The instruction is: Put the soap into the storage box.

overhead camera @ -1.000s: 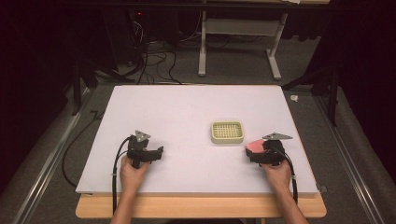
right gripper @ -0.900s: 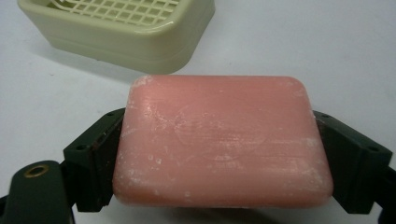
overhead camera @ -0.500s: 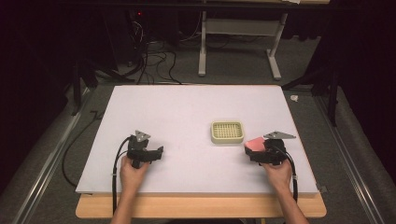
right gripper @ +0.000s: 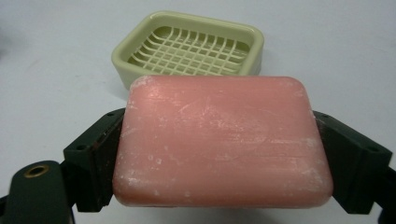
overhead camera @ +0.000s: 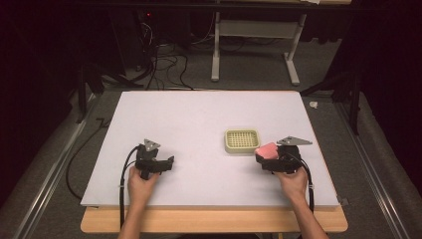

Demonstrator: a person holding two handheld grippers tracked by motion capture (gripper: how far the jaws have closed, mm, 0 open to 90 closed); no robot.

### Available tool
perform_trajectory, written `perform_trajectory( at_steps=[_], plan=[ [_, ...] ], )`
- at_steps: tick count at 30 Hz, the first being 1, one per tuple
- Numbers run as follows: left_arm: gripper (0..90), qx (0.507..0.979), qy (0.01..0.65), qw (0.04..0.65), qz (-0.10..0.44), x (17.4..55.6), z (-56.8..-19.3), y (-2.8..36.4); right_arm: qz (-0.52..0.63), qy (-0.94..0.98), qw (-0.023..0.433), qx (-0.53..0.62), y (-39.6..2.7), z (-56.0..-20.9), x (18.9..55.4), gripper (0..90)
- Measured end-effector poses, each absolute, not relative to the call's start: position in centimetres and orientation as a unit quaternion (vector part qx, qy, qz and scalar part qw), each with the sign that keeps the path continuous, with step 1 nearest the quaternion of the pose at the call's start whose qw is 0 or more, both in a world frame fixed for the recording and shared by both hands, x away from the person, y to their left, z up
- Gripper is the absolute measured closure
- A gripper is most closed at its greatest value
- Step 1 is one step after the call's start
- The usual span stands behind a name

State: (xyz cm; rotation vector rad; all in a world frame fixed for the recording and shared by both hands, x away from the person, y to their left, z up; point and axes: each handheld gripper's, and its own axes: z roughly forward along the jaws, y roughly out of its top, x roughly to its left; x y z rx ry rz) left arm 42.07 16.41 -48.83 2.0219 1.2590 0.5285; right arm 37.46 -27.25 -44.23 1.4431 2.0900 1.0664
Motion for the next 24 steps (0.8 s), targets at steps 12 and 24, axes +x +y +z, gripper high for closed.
perform_trajectory(
  at_steps=[12,24],
  plan=[
    [17.7,0.778,0.485,0.344,0.203,42.1,-48.8,16.4,0.386,0.753,0.178,0.503,-26.2,-43.3,37.8,13.6],
    [17.8,0.778,0.485,0.344,0.203,42.1,-48.8,16.4,0.380,0.764,0.165,0.495,-24.8,-42.8,38.7,13.6]
  ],
)
